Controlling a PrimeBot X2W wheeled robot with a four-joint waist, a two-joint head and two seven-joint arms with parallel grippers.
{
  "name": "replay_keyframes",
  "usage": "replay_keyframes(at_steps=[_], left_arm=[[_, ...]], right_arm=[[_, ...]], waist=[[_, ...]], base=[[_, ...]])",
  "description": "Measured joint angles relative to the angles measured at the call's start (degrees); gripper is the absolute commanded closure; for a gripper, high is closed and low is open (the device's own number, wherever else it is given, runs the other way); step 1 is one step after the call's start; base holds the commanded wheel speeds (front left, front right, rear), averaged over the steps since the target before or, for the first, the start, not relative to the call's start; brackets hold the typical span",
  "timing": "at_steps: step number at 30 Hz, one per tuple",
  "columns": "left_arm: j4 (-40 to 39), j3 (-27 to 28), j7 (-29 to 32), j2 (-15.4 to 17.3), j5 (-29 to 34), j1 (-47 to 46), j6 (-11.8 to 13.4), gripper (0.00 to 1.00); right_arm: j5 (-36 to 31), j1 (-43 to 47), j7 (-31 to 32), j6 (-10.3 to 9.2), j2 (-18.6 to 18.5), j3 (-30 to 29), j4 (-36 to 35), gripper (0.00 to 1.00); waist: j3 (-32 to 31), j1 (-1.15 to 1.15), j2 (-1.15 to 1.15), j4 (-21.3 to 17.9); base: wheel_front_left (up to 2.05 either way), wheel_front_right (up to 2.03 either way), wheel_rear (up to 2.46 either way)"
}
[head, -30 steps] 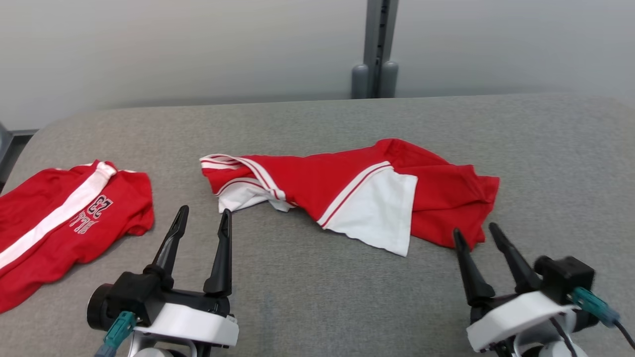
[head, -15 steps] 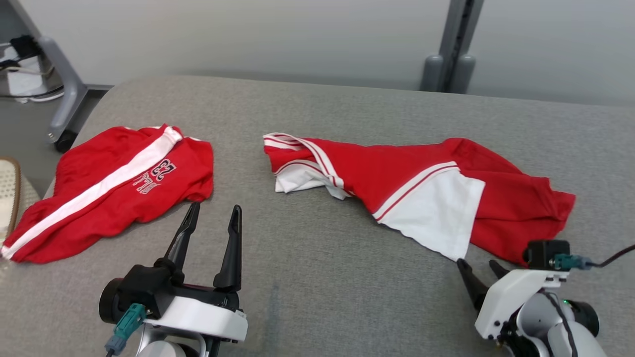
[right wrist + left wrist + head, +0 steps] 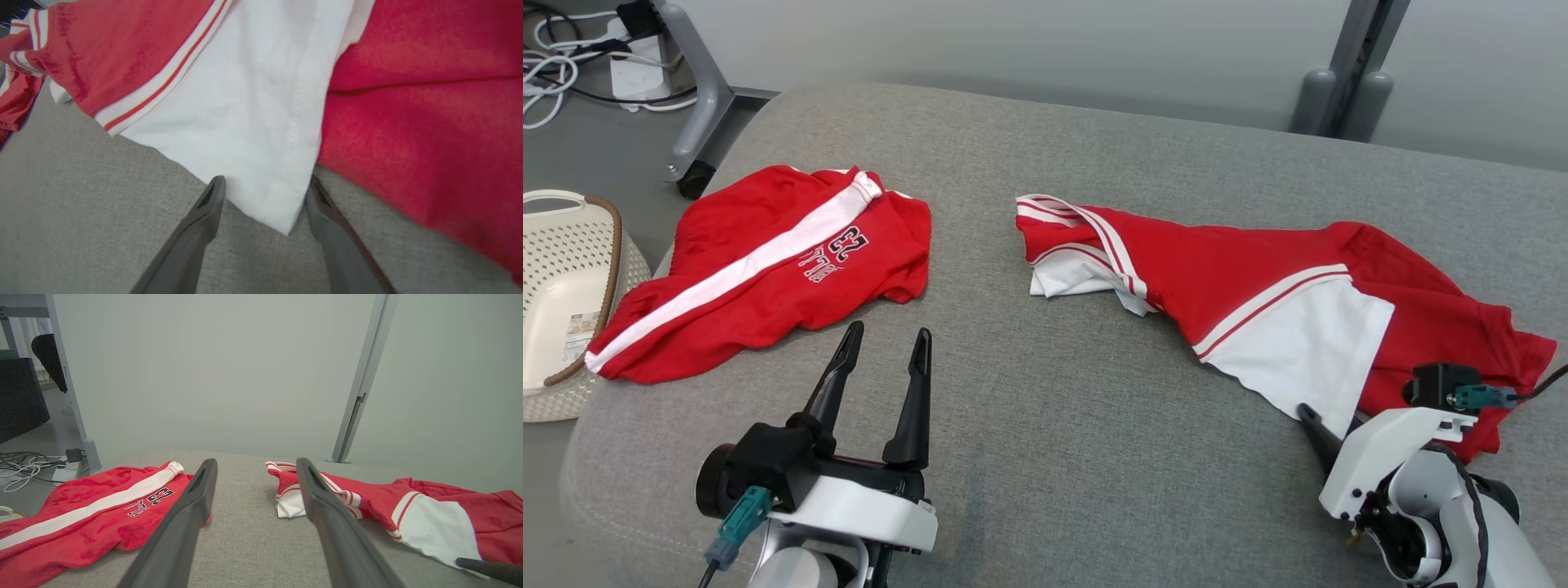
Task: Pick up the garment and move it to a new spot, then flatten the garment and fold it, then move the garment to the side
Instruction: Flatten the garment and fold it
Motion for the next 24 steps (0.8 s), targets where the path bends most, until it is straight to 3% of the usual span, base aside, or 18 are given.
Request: replay_keyframes(at_steps=[1, 6, 11, 18, 24], left_arm=[[0.11, 0.01, -0.01, 0.03, 0.0, 0.0, -0.01, 0.0], [0.46, -0.11, -0.09, 0.02, -0.25, 0.02, 0.02, 0.0], [0.29, -0.67, -0.24, -0.16, -0.27, 0.15, 0.03, 0.0], [0.54, -1.77, -0.52, -1.87, -0.86, -0.62, -0.51, 0.0], [2.1, -2.91, -1.03, -3.78, -1.22, -2.29, -1.6, 0.0]], right_arm=[[0.19, -0.18, -0.36, 0.0, -0.09, 0.02, 0.43, 1.0], [-0.78, -0.32, -2.55, -0.01, 0.03, 1.04, 0.92, 1.0], [0.58, -1.54, -3.04, -0.01, 0.21, 2.69, -5.21, 1.0], [-3.89, -14.22, 0.9, 0.0, -1.7, 1.87, -13.52, 1.0], [-4.08, -26.48, 4.49, 0.0, -5.98, 1.01, -10.8, 1.0]], waist=[[-0.02, 0.0, 0.0, 0.23], [-0.77, 0.0, 0.0, 0.92], [-0.91, 0.0, 0.0, 1.54], [1.81, 0.0, 0.0, 4.0], [4.94, 0.0, 0.0, 7.77]], base=[[0.0, 0.0, 0.0], [0.0, 0.0, 0.0], [0.0, 0.0, 0.0], [0.0, 0.0, 0.0], [0.0, 0.0, 0.0]])
